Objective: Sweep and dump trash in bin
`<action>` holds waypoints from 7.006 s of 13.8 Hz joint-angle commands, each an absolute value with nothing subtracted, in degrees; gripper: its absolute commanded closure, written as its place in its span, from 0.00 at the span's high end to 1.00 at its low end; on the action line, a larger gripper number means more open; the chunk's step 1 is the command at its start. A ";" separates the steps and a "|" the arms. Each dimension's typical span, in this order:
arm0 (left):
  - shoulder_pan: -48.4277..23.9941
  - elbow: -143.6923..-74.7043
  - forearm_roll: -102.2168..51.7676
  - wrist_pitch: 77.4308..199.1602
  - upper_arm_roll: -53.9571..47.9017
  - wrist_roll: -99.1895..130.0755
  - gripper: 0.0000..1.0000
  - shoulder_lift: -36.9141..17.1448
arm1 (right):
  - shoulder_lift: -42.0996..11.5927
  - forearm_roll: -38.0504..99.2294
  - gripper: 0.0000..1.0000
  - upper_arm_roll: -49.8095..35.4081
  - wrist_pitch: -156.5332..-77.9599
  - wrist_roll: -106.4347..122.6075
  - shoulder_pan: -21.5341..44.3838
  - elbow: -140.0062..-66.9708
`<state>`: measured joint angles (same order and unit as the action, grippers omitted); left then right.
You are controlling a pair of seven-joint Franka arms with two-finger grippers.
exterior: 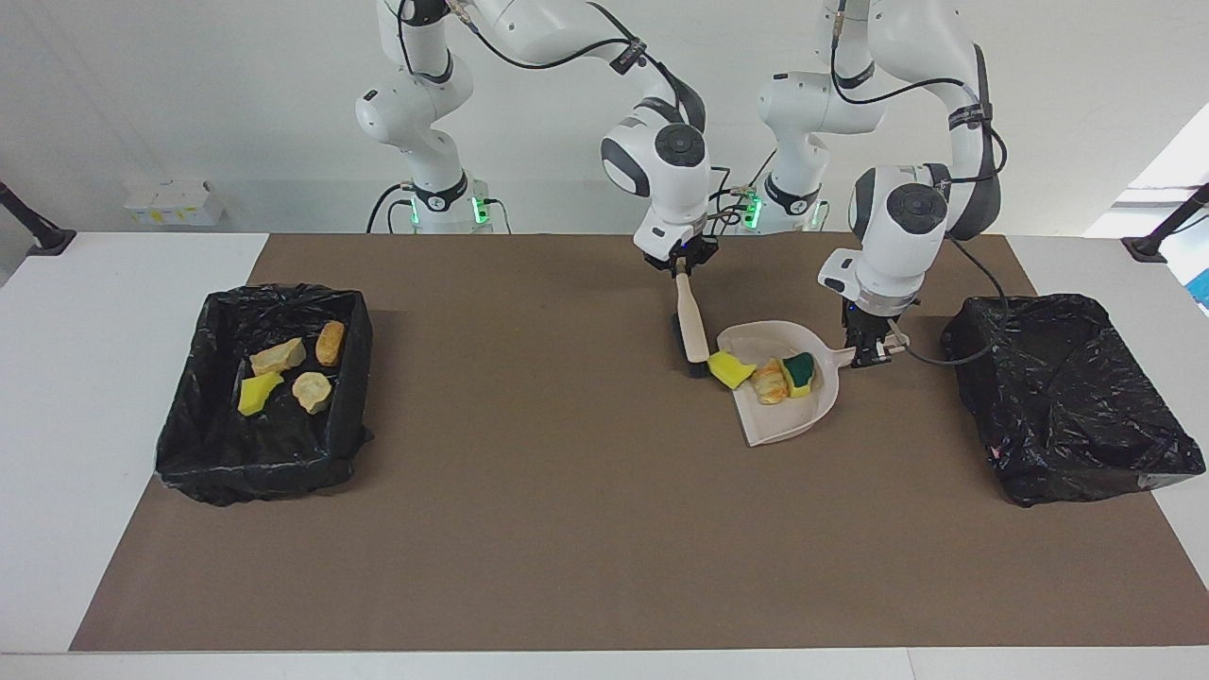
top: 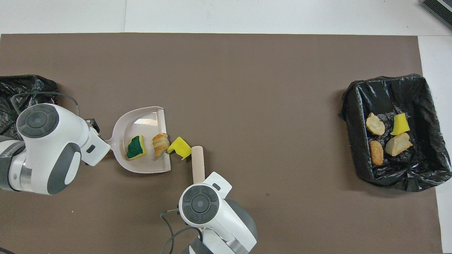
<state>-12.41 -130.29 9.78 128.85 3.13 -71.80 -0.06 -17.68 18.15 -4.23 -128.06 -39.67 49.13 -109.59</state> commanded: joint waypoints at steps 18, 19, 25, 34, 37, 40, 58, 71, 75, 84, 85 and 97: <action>7.01 -115.95 2.64 117.00 3.52 -93.04 0.00 0.70 | -5.55 7.65 0.00 -4.22 -118.37 -52.82 54.93 -121.36; 9.29 -114.27 2.03 116.11 3.52 -97.25 0.00 0.70 | -5.54 7.65 0.00 -4.22 -119.35 -53.08 55.02 -122.25; 24.33 -101.98 0.35 113.74 4.13 -110.01 0.00 -4.29 | -7.73 6.42 1.00 -4.13 -114.63 -52.82 55.02 -117.62; 23.04 -94.40 29.32 118.83 3.78 -110.14 0.00 -11.69 | -4.14 1.93 1.00 -3.43 -97.23 -34.84 45.46 -104.43; 19.79 -94.39 41.10 118.22 3.60 -102.77 0.00 -11.95 | -3.95 0.45 1.00 -3.25 -91.95 -24.03 40.44 -98.63; 18.29 -94.22 48.93 117.25 3.78 -100.64 0.00 -12.04 | -3.87 -1.32 1.00 -3.16 -89.65 -16.72 35.88 -94.76; 6.42 -88.86 71.20 91.06 3.52 -82.97 0.00 -11.43 | -4.39 -5.27 1.00 -3.25 -93.86 4.58 3.36 -87.80; -4.02 -93.15 24.19 89.12 2.55 -45.78 0.00 -10.55 | 0.26 -0.88 1.00 -3.25 -92.47 -0.51 -5.27 -92.46; -10.71 -94.83 13.74 91.75 2.55 -21.76 0.00 -11.95 | 1.14 -0.97 1.00 -3.34 -90.71 -0.62 -5.10 -92.90; -24.68 -98.78 1.60 105.01 2.55 15.35 0.00 -14.06 | 0.97 -1.05 1.00 -3.43 -90.88 -0.62 -4.66 -92.55; -26.26 -98.88 0.45 106.68 2.55 16.95 0.00 -14.93 | 0.97 -1.05 1.00 -3.43 -90.88 -0.62 -4.66 -92.55; -34.63 -99.23 -9.23 118.91 2.55 26.19 0.00 -19.42 | 0.97 -0.97 1.00 -3.43 -90.88 -0.62 -4.66 -92.55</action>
<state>-33.43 -98.77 -8.44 117.38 1.46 25.56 -19.02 -0.21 -1.94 -3.03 -91.05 0.10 -4.12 -91.39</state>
